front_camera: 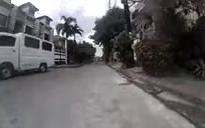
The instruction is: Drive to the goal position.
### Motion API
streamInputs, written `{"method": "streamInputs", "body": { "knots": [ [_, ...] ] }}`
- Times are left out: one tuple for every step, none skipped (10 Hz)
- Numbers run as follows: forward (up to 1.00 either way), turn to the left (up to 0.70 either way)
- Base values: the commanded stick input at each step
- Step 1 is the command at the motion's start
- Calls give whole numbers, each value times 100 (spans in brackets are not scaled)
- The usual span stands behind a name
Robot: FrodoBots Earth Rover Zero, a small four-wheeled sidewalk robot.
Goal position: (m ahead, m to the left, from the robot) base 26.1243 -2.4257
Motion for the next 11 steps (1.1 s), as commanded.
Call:
{"method": "streamInputs", "body": {
  "knots": [
    [70, 0],
    [70, 0],
    [70, -17],
    [70, -25],
    [70, -14],
    [70, 0],
    [70, 0],
    [70, 0],
    [70, 0],
    [70, 0],
    [70, 0]
  ]
}}
